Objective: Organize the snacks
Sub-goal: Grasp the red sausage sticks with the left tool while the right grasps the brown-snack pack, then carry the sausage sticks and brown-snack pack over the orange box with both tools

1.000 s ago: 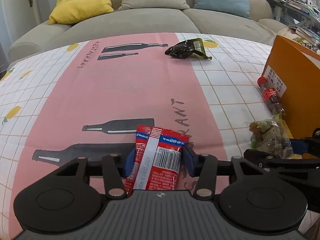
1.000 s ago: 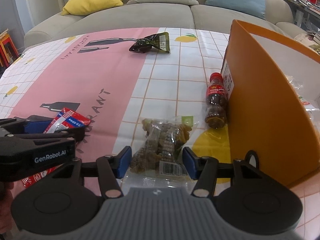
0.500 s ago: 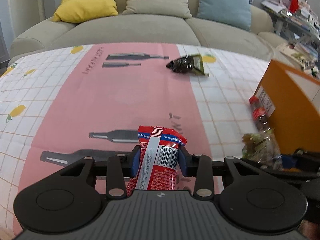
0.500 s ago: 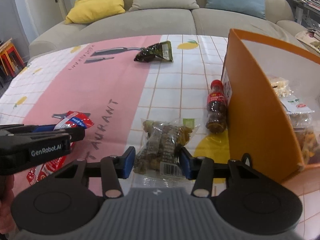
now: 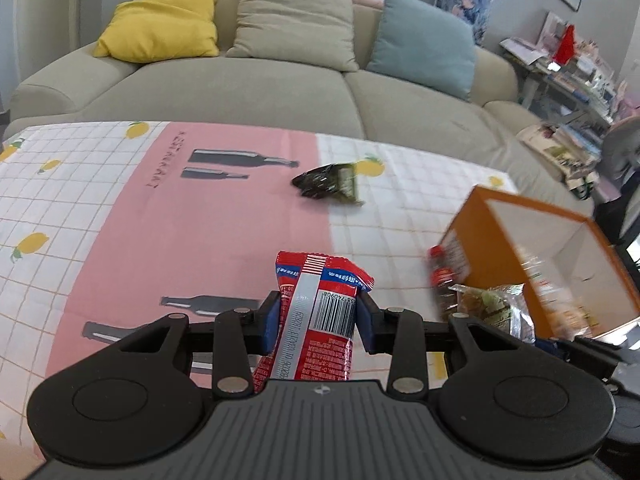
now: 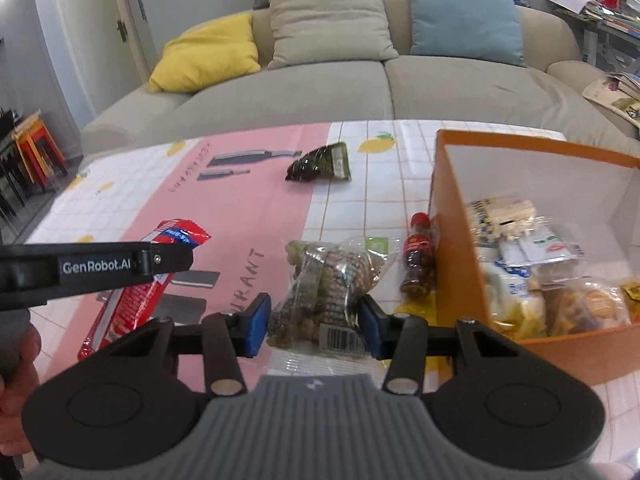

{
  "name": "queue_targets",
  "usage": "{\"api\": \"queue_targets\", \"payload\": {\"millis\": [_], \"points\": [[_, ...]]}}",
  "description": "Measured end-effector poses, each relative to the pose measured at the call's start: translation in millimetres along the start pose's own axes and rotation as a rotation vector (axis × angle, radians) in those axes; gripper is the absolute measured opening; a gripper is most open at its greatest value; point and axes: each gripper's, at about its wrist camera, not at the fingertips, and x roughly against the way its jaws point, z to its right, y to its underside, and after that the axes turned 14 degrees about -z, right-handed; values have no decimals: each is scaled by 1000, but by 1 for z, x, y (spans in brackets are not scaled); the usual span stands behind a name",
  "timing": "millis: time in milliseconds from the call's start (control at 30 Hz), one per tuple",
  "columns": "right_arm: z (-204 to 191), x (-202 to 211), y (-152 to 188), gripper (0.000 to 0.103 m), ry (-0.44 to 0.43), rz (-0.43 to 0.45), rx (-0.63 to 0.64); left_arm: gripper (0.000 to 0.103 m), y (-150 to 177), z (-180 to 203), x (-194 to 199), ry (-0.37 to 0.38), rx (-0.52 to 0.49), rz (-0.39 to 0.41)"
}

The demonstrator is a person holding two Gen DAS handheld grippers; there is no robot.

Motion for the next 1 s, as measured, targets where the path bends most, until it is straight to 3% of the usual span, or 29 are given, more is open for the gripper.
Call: {"api": "queue_targets", "payload": {"millis": [500,1000], "points": [[34,76,8,46,39,79,-4,43,-14,60,32,161,-80,16],[117,105,-23,45,65,24,-32,43,-63,143,1,372,-201,-116]]}}
